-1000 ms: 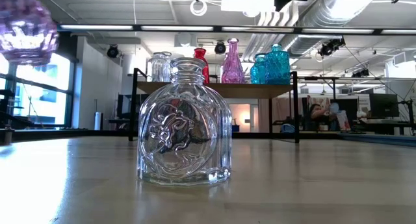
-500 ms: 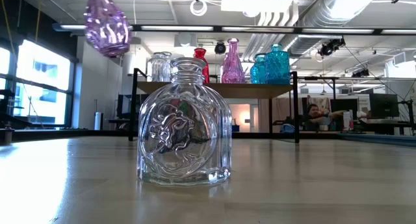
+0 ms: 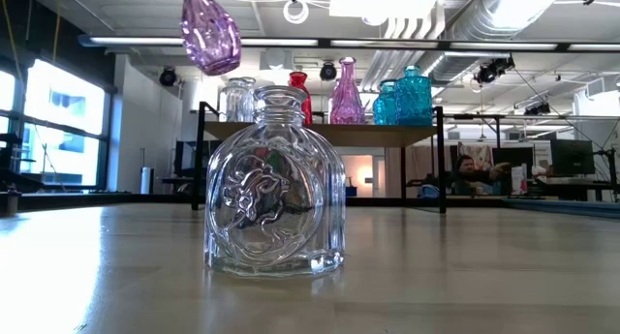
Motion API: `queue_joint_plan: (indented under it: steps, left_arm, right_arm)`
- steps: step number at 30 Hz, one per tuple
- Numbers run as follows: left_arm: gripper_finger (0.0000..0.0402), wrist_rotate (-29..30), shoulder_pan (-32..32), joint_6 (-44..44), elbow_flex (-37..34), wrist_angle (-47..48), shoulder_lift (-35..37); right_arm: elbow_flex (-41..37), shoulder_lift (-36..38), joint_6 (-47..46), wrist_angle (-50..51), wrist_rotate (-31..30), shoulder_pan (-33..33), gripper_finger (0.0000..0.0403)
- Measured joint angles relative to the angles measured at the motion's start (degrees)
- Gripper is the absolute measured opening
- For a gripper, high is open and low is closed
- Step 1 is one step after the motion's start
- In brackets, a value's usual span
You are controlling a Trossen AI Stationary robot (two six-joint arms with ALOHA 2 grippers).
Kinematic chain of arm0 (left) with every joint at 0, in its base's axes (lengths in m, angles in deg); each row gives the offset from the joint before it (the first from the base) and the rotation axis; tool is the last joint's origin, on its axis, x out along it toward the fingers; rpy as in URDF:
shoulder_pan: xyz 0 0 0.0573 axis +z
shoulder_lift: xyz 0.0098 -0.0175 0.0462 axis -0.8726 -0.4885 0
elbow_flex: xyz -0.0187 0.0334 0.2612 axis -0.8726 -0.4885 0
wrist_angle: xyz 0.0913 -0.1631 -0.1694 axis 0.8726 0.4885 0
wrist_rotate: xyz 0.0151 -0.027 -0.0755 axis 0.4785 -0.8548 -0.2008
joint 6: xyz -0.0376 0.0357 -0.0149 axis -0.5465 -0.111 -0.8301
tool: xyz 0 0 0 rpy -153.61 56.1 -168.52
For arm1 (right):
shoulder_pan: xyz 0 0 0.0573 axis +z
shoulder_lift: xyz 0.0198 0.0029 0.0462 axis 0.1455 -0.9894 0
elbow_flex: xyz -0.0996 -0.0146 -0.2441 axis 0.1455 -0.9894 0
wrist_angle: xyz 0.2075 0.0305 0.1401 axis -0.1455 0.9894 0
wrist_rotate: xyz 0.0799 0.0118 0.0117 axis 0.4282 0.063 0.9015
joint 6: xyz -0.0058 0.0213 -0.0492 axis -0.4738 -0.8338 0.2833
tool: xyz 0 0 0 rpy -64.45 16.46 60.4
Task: Sort vases onto shelf
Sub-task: Put the pink vase on the shelf aligned with the other pink vases
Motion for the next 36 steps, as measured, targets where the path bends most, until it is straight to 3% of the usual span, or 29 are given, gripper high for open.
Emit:
queue_joint_plan:
  steps: [12, 18, 36]
  left_arm:
    - [0.0001, -3.94, 7.3, 12.54, 0.04, -7.61, 0.0]
    - [0.0001, -4.66, 9.25, 15.25, 0.04, -9.77, -0.15]
    - [0.0001, -5.99, 13.18, 20.21, 0.04, -17.34, -0.09]
  right_arm:
    - [0.0, -7.32, 8.07, -14.1, -0.7, 0.93, 0.0122]
    - [0.0, -8.43, 11.6, -17.38, -7.68, 0.93, 0.0122]
    - [0.0, -8.31, 14.9, -26.45, -8.87, 0.86, 0.0122]
